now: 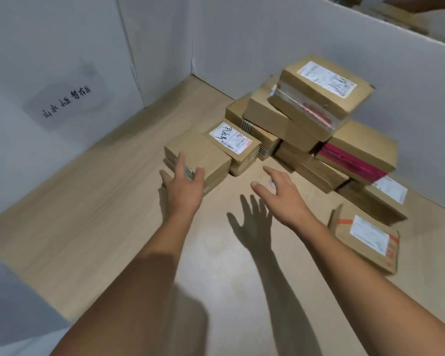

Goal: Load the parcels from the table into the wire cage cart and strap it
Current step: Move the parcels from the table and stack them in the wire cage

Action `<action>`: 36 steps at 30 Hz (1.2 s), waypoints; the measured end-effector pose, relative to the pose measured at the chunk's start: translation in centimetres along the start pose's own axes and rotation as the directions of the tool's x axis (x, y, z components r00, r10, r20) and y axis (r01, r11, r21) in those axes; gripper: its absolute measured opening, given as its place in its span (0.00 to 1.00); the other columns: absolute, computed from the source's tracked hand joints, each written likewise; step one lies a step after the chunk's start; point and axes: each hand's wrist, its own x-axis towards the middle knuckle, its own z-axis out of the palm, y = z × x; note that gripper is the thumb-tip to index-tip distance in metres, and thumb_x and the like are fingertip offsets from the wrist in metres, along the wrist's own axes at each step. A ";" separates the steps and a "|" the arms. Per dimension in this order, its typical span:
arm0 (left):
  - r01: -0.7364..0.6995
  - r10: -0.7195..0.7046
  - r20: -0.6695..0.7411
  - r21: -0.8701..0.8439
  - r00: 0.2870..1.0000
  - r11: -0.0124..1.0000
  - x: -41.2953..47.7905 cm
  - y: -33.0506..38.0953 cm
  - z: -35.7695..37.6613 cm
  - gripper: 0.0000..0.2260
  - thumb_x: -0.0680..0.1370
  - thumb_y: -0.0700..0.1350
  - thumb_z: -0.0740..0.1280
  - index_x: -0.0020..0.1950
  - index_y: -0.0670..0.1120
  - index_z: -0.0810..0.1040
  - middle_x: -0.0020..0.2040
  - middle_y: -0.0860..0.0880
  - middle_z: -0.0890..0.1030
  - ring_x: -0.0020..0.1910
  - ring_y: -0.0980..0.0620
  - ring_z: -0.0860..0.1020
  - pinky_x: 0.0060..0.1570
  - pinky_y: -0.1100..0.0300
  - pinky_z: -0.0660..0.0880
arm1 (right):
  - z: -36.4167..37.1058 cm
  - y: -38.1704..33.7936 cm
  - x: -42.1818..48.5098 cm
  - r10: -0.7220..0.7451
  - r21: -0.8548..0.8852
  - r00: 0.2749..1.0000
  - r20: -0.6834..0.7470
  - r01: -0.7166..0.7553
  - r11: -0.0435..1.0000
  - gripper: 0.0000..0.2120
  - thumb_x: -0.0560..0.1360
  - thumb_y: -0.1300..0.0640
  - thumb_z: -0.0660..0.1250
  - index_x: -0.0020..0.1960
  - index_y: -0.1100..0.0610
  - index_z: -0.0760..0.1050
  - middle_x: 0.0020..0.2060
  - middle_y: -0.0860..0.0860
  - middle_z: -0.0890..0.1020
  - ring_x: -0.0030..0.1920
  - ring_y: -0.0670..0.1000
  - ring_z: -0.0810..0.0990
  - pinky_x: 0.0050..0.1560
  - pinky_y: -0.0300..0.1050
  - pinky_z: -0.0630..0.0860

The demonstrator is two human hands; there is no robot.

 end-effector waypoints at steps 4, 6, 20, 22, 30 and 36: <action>-0.008 0.010 0.108 -0.022 0.994 1.000 5.3 -0.2 4.0 0.29 0.81 0.65 0.62 0.81 0.67 0.57 0.85 0.42 0.43 0.83 0.38 0.48 0.81 0.42 0.51 | 2.1 -1.4 8.2 0.024 0.028 0.997 -0.069 -0.022 0.999 0.31 0.81 0.40 0.64 0.81 0.48 0.63 0.78 0.51 0.67 0.79 0.54 0.64 0.78 0.58 0.62; -0.076 0.071 0.141 0.028 0.987 0.997 6.2 -1.8 5.0 0.28 0.82 0.65 0.61 0.81 0.66 0.59 0.84 0.46 0.45 0.83 0.40 0.49 0.81 0.43 0.53 | 2.7 -1.7 11.7 0.011 0.010 0.998 -0.060 -0.010 1.000 0.30 0.82 0.42 0.65 0.81 0.50 0.64 0.76 0.53 0.68 0.77 0.54 0.65 0.77 0.54 0.63; -0.232 0.245 0.071 -0.154 0.967 0.960 7.8 -3.7 4.1 0.16 0.78 0.39 0.72 0.65 0.47 0.78 0.70 0.42 0.70 0.71 0.47 0.71 0.72 0.68 0.62 | 5.5 -1.5 21.6 0.237 -0.287 0.971 -0.032 -0.236 0.928 0.42 0.71 0.23 0.55 0.76 0.48 0.69 0.74 0.60 0.65 0.75 0.64 0.60 0.68 0.66 0.62; -0.212 0.223 0.061 -0.151 0.973 0.966 6.7 -4.7 2.8 0.16 0.77 0.40 0.72 0.62 0.55 0.77 0.68 0.48 0.74 0.66 0.55 0.72 0.64 0.76 0.63 | 5.5 0.0 18.7 0.258 -0.179 0.965 0.048 -0.246 0.953 0.44 0.68 0.22 0.58 0.75 0.47 0.69 0.73 0.60 0.67 0.75 0.64 0.64 0.72 0.66 0.64; 0.092 -0.090 0.021 -0.329 0.996 0.940 -10.2 -11.9 -2.3 0.44 0.75 0.48 0.77 0.83 0.56 0.54 0.75 0.54 0.69 0.70 0.56 0.73 0.71 0.58 0.68 | 8.1 7.6 -2.0 0.058 0.397 0.949 0.309 -0.184 0.899 0.29 0.77 0.47 0.74 0.74 0.40 0.66 0.51 0.32 0.85 0.49 0.33 0.83 0.43 0.25 0.75; 0.192 -0.196 0.027 -0.367 0.980 0.910 -23.5 -16.9 -2.3 0.36 0.78 0.45 0.76 0.81 0.52 0.61 0.72 0.52 0.75 0.66 0.53 0.78 0.71 0.47 0.74 | 7.6 10.4 -14.2 0.030 0.059 0.983 0.182 -0.042 0.997 0.33 0.79 0.45 0.70 0.80 0.51 0.63 0.72 0.55 0.74 0.72 0.57 0.71 0.73 0.55 0.69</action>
